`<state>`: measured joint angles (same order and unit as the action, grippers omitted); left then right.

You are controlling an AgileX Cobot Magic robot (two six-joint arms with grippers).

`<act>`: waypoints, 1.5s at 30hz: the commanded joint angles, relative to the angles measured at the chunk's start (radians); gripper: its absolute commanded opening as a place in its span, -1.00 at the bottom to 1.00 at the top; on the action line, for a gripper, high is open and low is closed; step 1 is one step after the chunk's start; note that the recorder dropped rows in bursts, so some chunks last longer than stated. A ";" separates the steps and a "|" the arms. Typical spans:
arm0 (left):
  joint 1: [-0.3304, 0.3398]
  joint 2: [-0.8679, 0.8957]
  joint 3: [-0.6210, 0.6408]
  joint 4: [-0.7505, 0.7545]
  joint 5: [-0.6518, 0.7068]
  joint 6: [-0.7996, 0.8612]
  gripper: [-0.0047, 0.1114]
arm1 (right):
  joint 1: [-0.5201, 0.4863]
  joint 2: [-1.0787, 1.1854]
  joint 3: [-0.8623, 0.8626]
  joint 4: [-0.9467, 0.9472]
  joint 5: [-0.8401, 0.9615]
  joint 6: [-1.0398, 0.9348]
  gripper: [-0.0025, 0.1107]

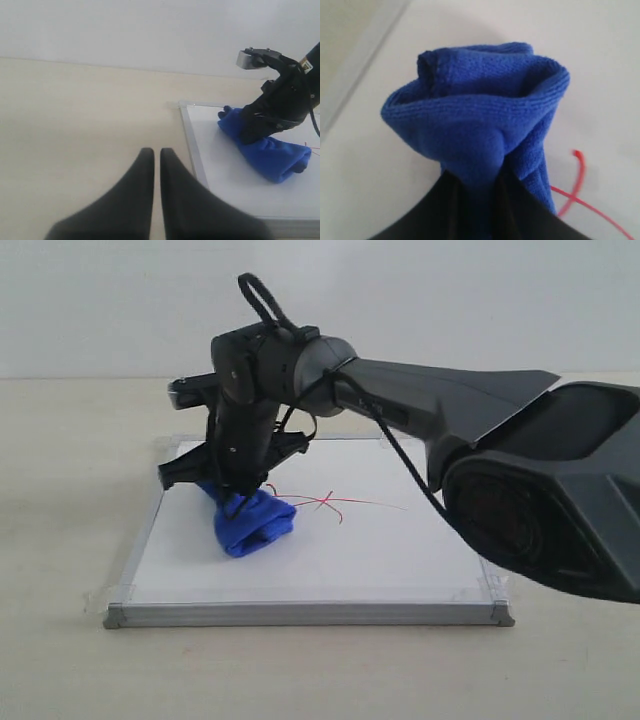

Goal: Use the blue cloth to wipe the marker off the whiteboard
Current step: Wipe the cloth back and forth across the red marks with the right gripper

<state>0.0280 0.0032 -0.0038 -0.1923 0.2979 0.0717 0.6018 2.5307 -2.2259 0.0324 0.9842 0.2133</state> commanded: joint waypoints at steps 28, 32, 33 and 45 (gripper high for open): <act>0.002 -0.003 0.004 -0.005 -0.003 0.002 -0.84 | -0.123 0.009 0.022 -0.290 0.237 -0.111 -0.96; 0.002 -0.003 0.004 -0.005 -0.003 0.002 -0.84 | -0.173 0.009 0.022 -0.282 0.237 -0.103 -0.96; 0.002 -0.003 0.004 -0.005 -0.003 0.002 -0.84 | -0.175 0.009 0.022 -0.268 0.237 -0.092 -0.96; 0.002 -0.003 0.004 -0.005 -0.003 0.002 -0.84 | 0.020 0.029 0.019 -0.054 0.064 -0.195 -0.96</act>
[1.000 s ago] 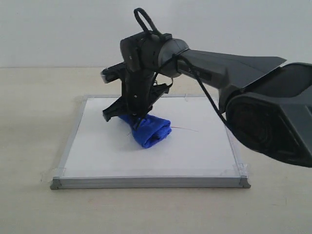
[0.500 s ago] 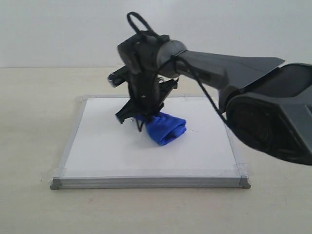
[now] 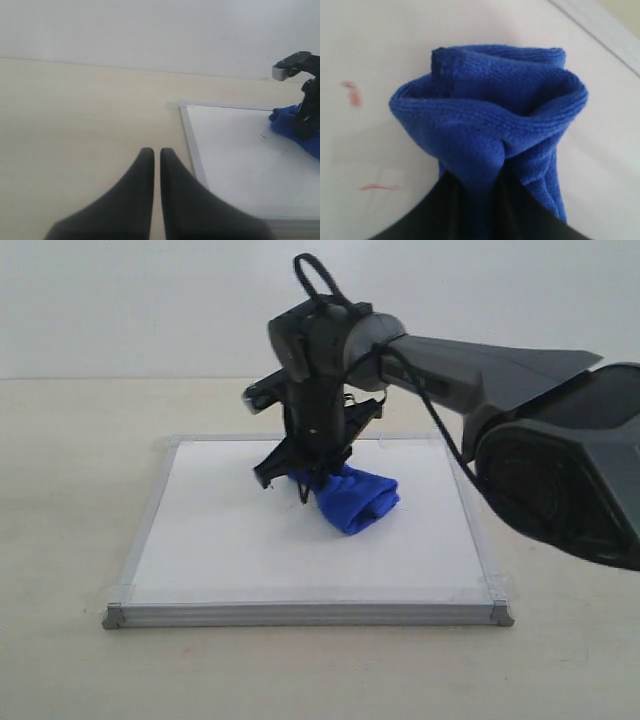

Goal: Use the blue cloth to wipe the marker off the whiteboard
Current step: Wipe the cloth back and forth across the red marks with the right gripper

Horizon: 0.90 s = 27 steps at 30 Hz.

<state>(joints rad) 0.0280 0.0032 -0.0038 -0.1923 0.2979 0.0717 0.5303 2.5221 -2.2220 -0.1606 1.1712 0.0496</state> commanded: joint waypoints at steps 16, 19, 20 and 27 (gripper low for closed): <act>0.002 -0.003 0.004 -0.005 -0.003 0.002 -0.84 | -0.056 0.048 0.016 0.211 -0.177 0.204 -0.96; 0.002 -0.003 0.004 -0.005 -0.003 0.002 -0.84 | -0.019 0.050 0.016 0.306 -0.247 0.042 -0.96; 0.002 -0.003 0.004 -0.005 -0.003 0.002 -0.84 | -0.001 0.050 0.016 0.312 -0.266 -0.006 -0.96; 0.002 -0.003 0.004 -0.005 -0.003 0.002 -0.84 | 0.038 0.050 0.016 -0.008 -0.217 0.154 -0.96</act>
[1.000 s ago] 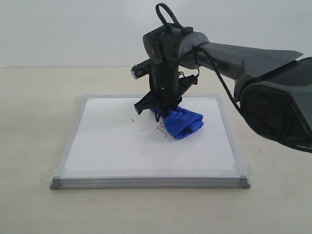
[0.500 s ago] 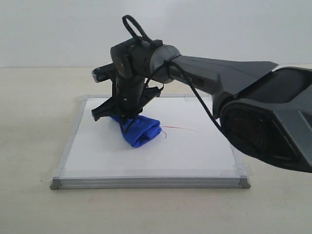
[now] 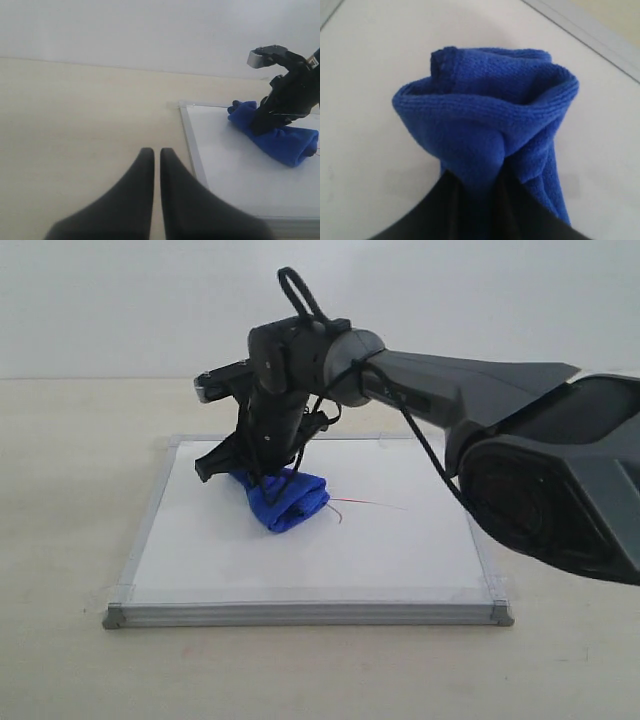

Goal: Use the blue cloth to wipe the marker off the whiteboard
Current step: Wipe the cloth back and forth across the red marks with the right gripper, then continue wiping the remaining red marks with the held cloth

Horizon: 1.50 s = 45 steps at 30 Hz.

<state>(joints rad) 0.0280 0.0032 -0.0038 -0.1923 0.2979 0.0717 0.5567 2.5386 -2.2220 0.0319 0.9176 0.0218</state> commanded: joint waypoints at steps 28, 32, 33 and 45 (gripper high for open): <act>0.002 -0.003 0.004 -0.005 -0.003 0.002 -0.84 | 0.195 0.031 0.016 -0.176 0.304 -0.079 -0.96; 0.002 -0.003 0.004 -0.005 -0.003 0.002 -0.84 | 0.122 0.031 0.016 -0.309 0.304 0.003 -0.96; 0.002 -0.003 0.004 -0.005 -0.003 0.002 -0.84 | 0.088 0.031 0.018 -0.310 0.304 0.012 -0.96; 0.002 -0.003 0.004 -0.005 -0.003 0.002 -0.84 | -0.269 -0.093 0.304 -0.232 0.304 0.059 -0.96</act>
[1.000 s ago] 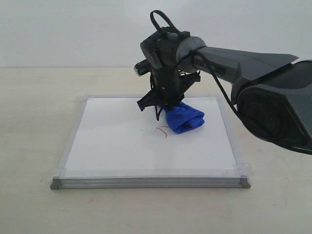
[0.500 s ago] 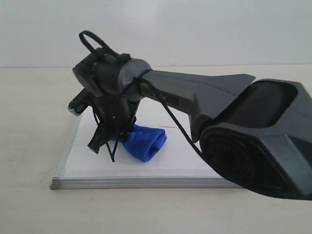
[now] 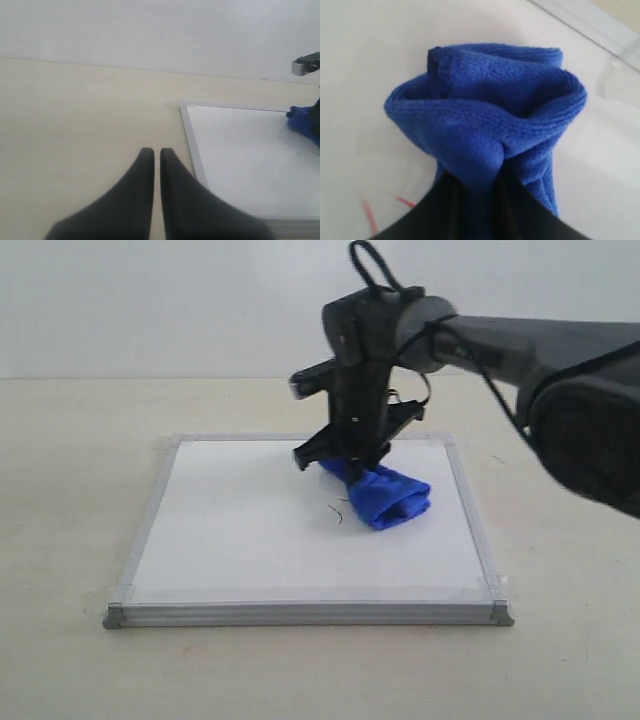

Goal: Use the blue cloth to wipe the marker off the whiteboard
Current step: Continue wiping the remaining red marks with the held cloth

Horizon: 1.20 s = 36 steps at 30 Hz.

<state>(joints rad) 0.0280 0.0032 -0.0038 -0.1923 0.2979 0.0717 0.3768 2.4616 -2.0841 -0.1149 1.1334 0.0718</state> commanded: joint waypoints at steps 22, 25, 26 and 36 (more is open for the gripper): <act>0.002 -0.003 0.004 -0.005 -0.003 0.002 -0.84 | 0.269 -0.007 0.194 0.223 -0.061 -0.184 -0.96; 0.002 -0.003 0.004 -0.005 -0.003 0.002 -0.84 | 0.261 0.017 0.131 0.121 -0.048 -0.143 -0.96; 0.002 -0.003 0.004 -0.005 -0.003 0.002 -0.84 | 0.248 0.021 0.119 0.071 -0.048 -0.105 -0.96; 0.002 -0.003 0.004 -0.005 -0.003 0.002 -0.84 | -0.061 0.025 0.078 -0.077 0.088 0.142 -0.96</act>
<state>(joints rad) 0.0280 0.0032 -0.0038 -0.1923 0.2979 0.0717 0.4249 2.4325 -2.0316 -0.0957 1.1786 0.1707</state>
